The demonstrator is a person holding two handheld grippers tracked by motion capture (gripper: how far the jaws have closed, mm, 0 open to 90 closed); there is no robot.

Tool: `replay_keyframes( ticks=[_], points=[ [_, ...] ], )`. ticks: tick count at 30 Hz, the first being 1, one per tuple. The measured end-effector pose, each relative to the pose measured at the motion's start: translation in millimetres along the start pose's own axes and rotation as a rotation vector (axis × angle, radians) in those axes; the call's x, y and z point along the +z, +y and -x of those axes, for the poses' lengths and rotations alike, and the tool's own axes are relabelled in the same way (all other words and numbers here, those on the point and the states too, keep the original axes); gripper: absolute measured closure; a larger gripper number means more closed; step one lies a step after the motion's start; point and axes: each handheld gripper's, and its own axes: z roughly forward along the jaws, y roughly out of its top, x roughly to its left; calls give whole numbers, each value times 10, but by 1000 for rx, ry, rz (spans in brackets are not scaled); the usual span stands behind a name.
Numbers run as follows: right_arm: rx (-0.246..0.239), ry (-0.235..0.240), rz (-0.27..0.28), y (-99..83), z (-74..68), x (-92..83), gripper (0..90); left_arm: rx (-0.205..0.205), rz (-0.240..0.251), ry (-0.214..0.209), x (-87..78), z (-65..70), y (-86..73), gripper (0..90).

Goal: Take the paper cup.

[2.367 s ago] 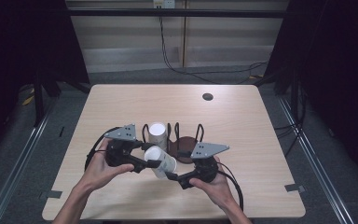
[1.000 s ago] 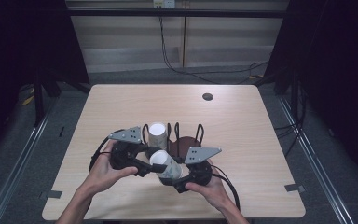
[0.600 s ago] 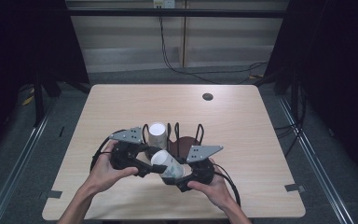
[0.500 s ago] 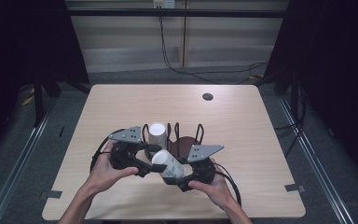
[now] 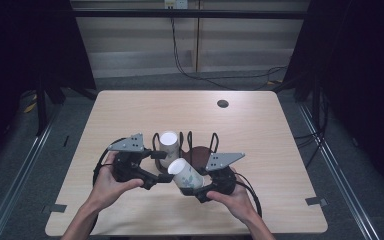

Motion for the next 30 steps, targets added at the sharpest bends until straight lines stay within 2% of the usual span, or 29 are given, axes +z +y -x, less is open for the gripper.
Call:
replay_keyframes(
  ticks=[2,4,6,7,8,9,12,14,17,19,20,21,23,28,30],
  points=[
    [-2,-17,-13,-6,7,-1,292,-4,-4,8,-20,-20,-42,197],
    [-5,-28,-31,-15,21,-3,291,1,-31,18,-30,-29,-64,197],
    [0,-35,-44,-21,27,-7,292,-7,-25,27,-37,-37,-92,193],
    [-3,-36,-49,-24,31,-7,291,-14,-22,43,-32,-43,-108,193],
    [-6,-42,-57,-24,33,-6,291,-27,-36,88,-11,-54,-137,192],
    [-3,-48,-68,-25,35,-5,291,-23,-50,104,0,-58,-146,164],
    [-3,-49,-78,-30,45,-8,291,-15,-62,92,32,-72,-170,189],
    [2,-50,-87,-32,56,-11,291,0,-74,109,52,-71,-177,172],
    [5,-51,-102,-29,66,-16,292,-1,-74,81,59,-68,-176,176],
    [6,-55,-115,-23,68,-21,293,37,-75,84,39,-45,-168,230],
    [4,-52,-120,-20,68,-23,293,45,-68,83,34,-35,-171,297],
    [-1,-48,-127,-16,69,-22,292,41,-74,77,35,-34,-168,300],
    [-12,-46,-148,-9,67,-18,292,45,-87,69,43,-32,-168,238],
    [-16,-45,-193,-8,69,-6,296,53,-111,68,87,-40,-193,228],
    [-15,-46,-210,-7,70,2,297,47,-127,52,110,-62,-206,202]
  ],
)
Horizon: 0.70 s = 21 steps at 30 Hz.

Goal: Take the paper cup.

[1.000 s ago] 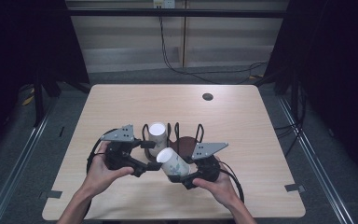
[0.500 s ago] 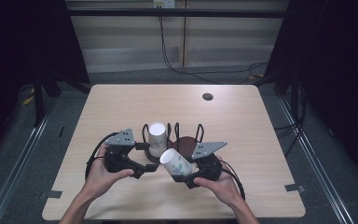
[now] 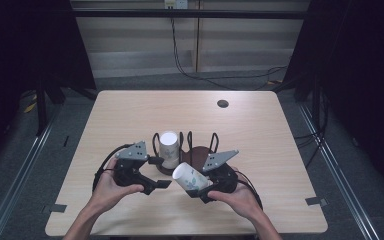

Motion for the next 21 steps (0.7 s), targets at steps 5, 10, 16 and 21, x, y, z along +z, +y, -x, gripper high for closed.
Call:
replay_keyframes(
  ticks=[5,10,16,21],
  points=[
    [5,-11,-44,18,2,3,298,18,-12,-10,25,-2,-23,203],
    [-11,-3,-74,37,2,-6,299,66,-15,16,52,44,3,209],
    [-13,-2,-102,57,19,-9,301,79,-57,-4,101,77,21,243],
    [-32,14,-156,78,9,15,301,81,-76,4,122,97,16,244]
  ],
)
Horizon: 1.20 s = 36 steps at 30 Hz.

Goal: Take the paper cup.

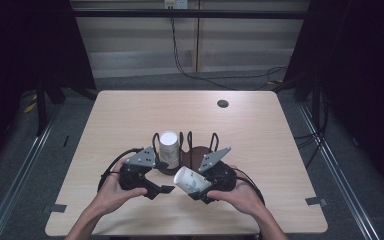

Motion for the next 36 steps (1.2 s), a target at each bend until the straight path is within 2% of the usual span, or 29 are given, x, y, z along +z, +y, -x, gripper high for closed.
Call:
replay_keyframes(
  ticks=[1,3,7,11,16,18,23,31,34,36],
  points=[
    [-5,7,-6,4,-4,7,301,5,3,2,2,4,1,245],
    [-11,15,-10,6,-8,19,301,-6,8,-29,2,5,8,240],
    [-19,16,-36,15,-8,35,301,15,-40,-10,42,30,7,227],
    [-42,-9,-43,62,-18,-27,300,27,-43,6,76,48,3,227],
    [-54,-9,-62,116,-1,-79,304,26,-53,0,71,34,-6,226],
    [-63,-1,-86,131,10,-84,305,21,-60,0,75,33,-11,226],
    [-73,-20,-146,170,15,-67,300,28,-90,-9,102,18,-45,223],
    [-87,10,-222,189,-11,26,299,39,-87,-20,121,26,-43,217],
    [-89,16,-269,201,-12,61,300,33,-107,-10,142,34,-34,191],
    [-94,14,-280,216,-10,73,300,38,-119,-18,154,38,-36,193]
  ],
)
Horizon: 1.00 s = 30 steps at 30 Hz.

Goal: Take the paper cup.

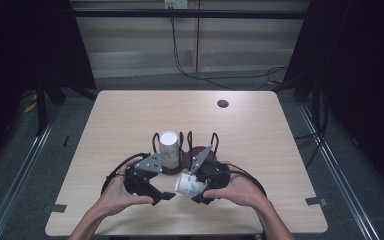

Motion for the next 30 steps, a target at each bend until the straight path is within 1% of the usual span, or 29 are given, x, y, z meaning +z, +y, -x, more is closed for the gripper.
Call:
replay_keyframes(
  ticks=[1,2,3,4,5,7,8,10,12,15,17,19,20,21,23,24,26,28,30],
  points=[
    [-5,0,-5,7,0,2,300,2,0,-6,9,5,0,204],
    [1,-3,-13,14,-12,4,300,0,0,-8,17,14,-2,216],
    [-12,-6,-7,21,-6,10,300,2,-3,-10,22,16,-5,227],
    [-18,-6,-15,29,-12,8,300,4,-12,-13,26,16,-4,233],
    [-21,-7,-16,34,-23,12,299,2,-17,-8,32,17,-4,242],
    [-39,-23,-21,46,-38,18,299,-11,-25,19,37,20,1,261],
    [-38,-24,-23,51,-43,25,299,-13,-25,16,38,15,1,276],
    [-53,-30,-27,60,-52,45,300,-24,-33,-5,46,17,2,292],
    [-45,-14,-30,70,-60,52,301,-29,-43,-17,62,15,3,292],
    [-54,-11,-30,82,-55,78,302,-33,-49,-28,76,5,1,291],
    [-48,2,-38,90,-70,91,302,-37,-41,-50,77,1,-4,305],
    [-56,4,-18,101,-78,108,303,-45,-39,-67,78,-3,-6,320],
    [-54,5,-10,107,-86,119,304,-44,-41,-74,77,-3,-7,325],
    [-66,9,-3,108,-83,133,304,-42,-43,-80,78,-3,-8,335],
    [-53,20,-13,115,-104,156,305,-37,-48,-91,81,-1,-8,339],
    [-57,21,-17,119,-115,176,305,-42,-49,-95,83,2,-8,340],
    [-70,22,-26,125,-134,203,304,-34,-60,-110,97,2,-7,339],
    [-82,19,-28,127,-158,218,305,-37,-64,-124,110,17,-2,341],
    [-81,19,-40,124,-188,221,305,-26,-79,-128,117,36,14,344]
  ],
)
